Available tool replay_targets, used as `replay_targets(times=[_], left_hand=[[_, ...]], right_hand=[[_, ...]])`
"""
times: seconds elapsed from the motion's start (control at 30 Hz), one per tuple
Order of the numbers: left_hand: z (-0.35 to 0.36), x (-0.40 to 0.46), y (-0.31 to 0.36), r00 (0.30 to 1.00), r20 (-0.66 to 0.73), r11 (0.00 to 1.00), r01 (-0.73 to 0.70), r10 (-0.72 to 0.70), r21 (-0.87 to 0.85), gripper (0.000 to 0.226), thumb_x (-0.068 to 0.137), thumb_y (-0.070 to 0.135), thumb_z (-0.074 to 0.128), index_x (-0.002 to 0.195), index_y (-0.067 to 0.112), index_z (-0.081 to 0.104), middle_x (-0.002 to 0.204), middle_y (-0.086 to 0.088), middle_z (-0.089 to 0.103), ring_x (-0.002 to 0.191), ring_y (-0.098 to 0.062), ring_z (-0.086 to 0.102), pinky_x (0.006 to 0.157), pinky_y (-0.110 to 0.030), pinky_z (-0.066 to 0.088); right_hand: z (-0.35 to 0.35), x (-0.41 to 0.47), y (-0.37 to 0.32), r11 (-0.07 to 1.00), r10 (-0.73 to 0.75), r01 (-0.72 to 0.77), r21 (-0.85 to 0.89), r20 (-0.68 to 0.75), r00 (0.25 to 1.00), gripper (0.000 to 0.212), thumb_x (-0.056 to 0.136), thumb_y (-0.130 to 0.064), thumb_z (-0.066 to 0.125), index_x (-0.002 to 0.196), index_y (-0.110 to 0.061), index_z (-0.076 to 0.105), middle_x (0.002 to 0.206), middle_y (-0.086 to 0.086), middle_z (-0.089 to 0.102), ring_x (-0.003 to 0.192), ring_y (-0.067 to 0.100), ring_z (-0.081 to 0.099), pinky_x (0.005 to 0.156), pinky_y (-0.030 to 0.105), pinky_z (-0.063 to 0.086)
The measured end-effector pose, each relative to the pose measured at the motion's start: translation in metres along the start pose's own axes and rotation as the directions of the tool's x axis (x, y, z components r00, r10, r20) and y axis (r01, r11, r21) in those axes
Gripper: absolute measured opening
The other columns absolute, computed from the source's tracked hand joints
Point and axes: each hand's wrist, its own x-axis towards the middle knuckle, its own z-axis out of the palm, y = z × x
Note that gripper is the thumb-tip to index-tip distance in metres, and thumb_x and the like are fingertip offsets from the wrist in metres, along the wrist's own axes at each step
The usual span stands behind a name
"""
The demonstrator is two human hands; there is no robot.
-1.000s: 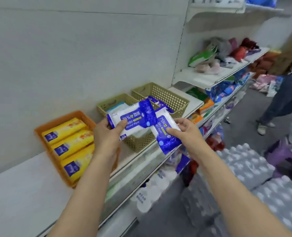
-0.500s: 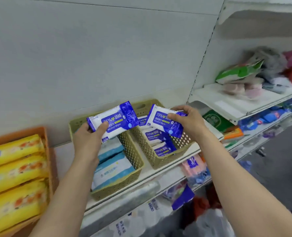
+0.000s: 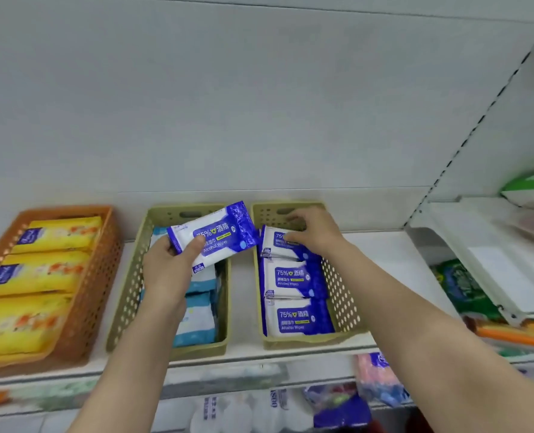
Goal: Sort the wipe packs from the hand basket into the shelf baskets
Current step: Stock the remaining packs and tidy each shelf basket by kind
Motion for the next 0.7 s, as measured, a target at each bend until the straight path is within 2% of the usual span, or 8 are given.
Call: replay_targets(times=[0.1,0.23,0.3,0.4,0.5,0.57,0.6,0.7], left_hand=[[0.005,0.001,0.004,1.0,-0.004,1.0,-0.012,0.012,0.018,0.013,0.085,0.021,0.074,0.095,0.024,0.066,0.093,0.004,0.074,0.075,-0.007,0.071,0.06,-0.019,0.05],[0.01,-0.003,0.006,0.998,0.059,1.0,-0.012,0.011,0.018,0.022,0.085,0.02,0.074,0.107,0.016,0.068,0.097,0.0,0.075,0.085,-0.014,0.072,0.067,-0.022,0.051],[0.012,-0.005,0.005,0.996,0.093,1.0,-0.003,0.001,0.021,0.022,0.086,0.019,0.073,0.108,0.014,0.068,0.096,0.0,0.075,0.082,-0.011,0.071,0.064,-0.019,0.051],[0.02,-0.01,0.005,0.985,0.172,0.998,0.005,-0.017,0.067,0.016,0.086,0.02,0.073,0.102,0.017,0.07,0.089,0.002,0.076,0.07,-0.004,0.07,0.055,-0.012,0.048],[0.034,-0.016,0.004,0.968,0.25,0.997,0.003,-0.022,0.077,0.016,0.084,0.019,0.074,0.1,0.016,0.07,0.088,0.001,0.077,0.073,-0.007,0.072,0.057,-0.014,0.051],[0.044,-0.021,0.003,0.956,0.293,0.997,-0.012,-0.013,0.082,0.016,0.084,0.016,0.074,0.1,0.015,0.07,0.087,0.0,0.077,0.075,-0.011,0.073,0.06,-0.018,0.054],[0.048,-0.023,0.001,0.952,0.305,0.995,-0.026,-0.003,0.093,0.017,0.085,0.015,0.073,0.102,0.015,0.07,0.088,-0.001,0.077,0.077,-0.011,0.073,0.062,-0.019,0.055],[0.058,-0.027,-0.009,0.951,0.306,0.957,-0.129,0.046,0.258,0.026,0.089,0.017,0.068,0.115,0.013,0.066,0.104,-0.001,0.073,0.092,-0.009,0.068,0.075,-0.02,0.052]], right_hand=[[0.016,0.002,0.003,0.996,-0.006,0.019,-0.089,0.147,0.989,0.047,0.077,-0.032,0.081,0.12,-0.022,0.068,0.124,0.002,0.066,0.113,0.021,0.06,0.089,0.029,0.046],[0.019,0.004,0.01,0.996,-0.022,0.038,-0.077,0.198,0.98,0.043,0.078,-0.027,0.081,0.119,-0.019,0.069,0.123,0.002,0.067,0.115,0.021,0.06,0.093,0.028,0.045],[0.01,0.004,0.004,0.998,-0.049,0.041,0.056,0.141,0.989,0.038,0.082,-0.027,0.078,0.118,-0.018,0.07,0.121,0.0,0.068,0.114,0.018,0.06,0.097,0.028,0.044],[-0.013,-0.002,-0.02,0.903,-0.042,0.073,0.424,-0.082,0.996,0.02,0.091,-0.031,0.068,0.109,-0.023,0.072,0.108,-0.01,0.071,0.107,0.011,0.065,0.099,0.031,0.048],[-0.033,-0.016,-0.042,0.833,-0.173,0.084,0.546,0.112,0.979,0.025,0.081,-0.05,0.07,0.101,-0.035,0.073,0.103,-0.016,0.074,0.101,0.003,0.067,0.093,0.026,0.052],[-0.037,-0.027,-0.046,0.857,-0.24,0.055,0.512,0.301,0.923,0.018,0.079,-0.041,0.077,0.095,-0.036,0.073,0.096,-0.014,0.075,0.091,0.004,0.07,0.082,0.023,0.056],[-0.037,-0.031,-0.045,0.873,-0.239,0.062,0.484,0.314,0.919,0.011,0.08,-0.03,0.079,0.09,-0.032,0.073,0.088,-0.012,0.075,0.083,0.004,0.071,0.076,0.023,0.056],[-0.04,-0.038,-0.023,0.918,-0.074,0.015,0.395,0.134,0.988,0.014,0.081,-0.014,0.078,0.079,-0.025,0.07,0.073,-0.005,0.07,0.069,0.009,0.064,0.068,0.023,0.048]])
